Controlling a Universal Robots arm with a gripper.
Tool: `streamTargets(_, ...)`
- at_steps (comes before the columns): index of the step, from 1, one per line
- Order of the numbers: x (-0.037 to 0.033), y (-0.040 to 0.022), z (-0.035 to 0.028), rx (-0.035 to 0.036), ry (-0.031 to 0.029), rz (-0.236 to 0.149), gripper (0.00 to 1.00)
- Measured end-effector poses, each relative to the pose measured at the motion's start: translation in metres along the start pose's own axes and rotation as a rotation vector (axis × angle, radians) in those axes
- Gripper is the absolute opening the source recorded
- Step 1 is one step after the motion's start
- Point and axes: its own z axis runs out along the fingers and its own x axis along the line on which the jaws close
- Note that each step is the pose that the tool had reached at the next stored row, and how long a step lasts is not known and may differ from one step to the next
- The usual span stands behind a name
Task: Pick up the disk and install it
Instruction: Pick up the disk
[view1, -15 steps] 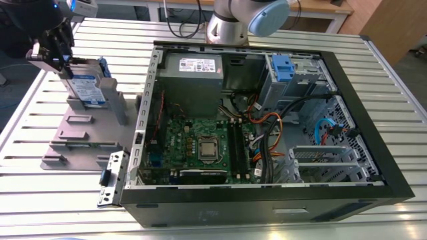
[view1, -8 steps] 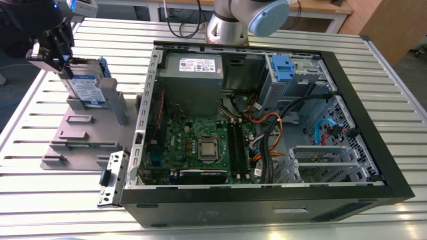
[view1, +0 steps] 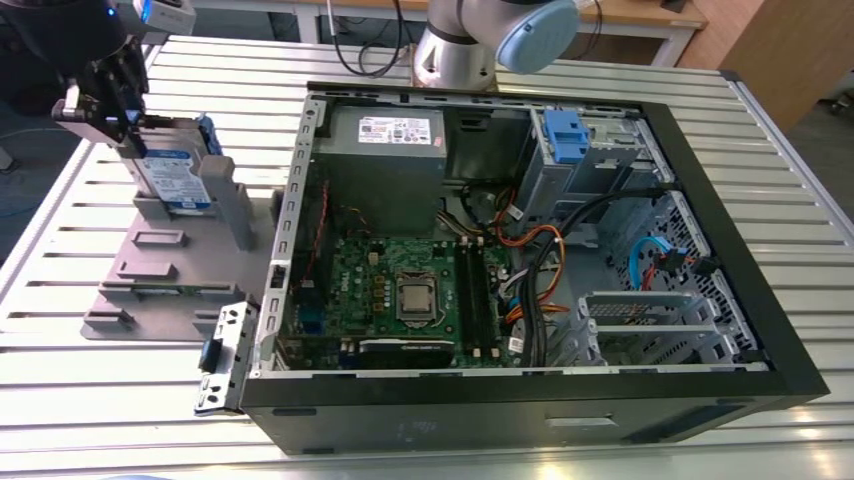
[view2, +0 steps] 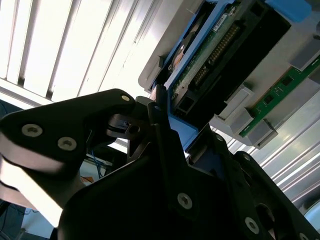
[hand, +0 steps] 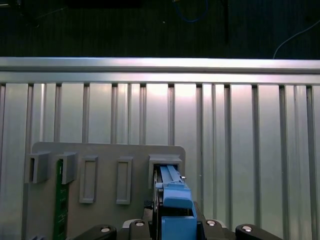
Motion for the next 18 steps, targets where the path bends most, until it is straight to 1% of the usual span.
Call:
streamTargets(3,-0.0001,0.0001,-0.0022,0.0001,-0.0003,0.000,0.37)
streamTargets(9,-0.0003,0.0005,-0.0132,-0.0001,-0.0016,0.000,0.37)
streamTargets(12,-0.0004,0.0007,-0.0173,-0.0002,-0.0018,0.000,0.37)
streamTargets(13,-0.0004,0.0007,-0.0183,-0.0002,-0.0018,0.000,0.37)
streamTargets(18,-0.0004,0.0008,-0.0192,-0.0001,-0.0019,0.000,0.37)
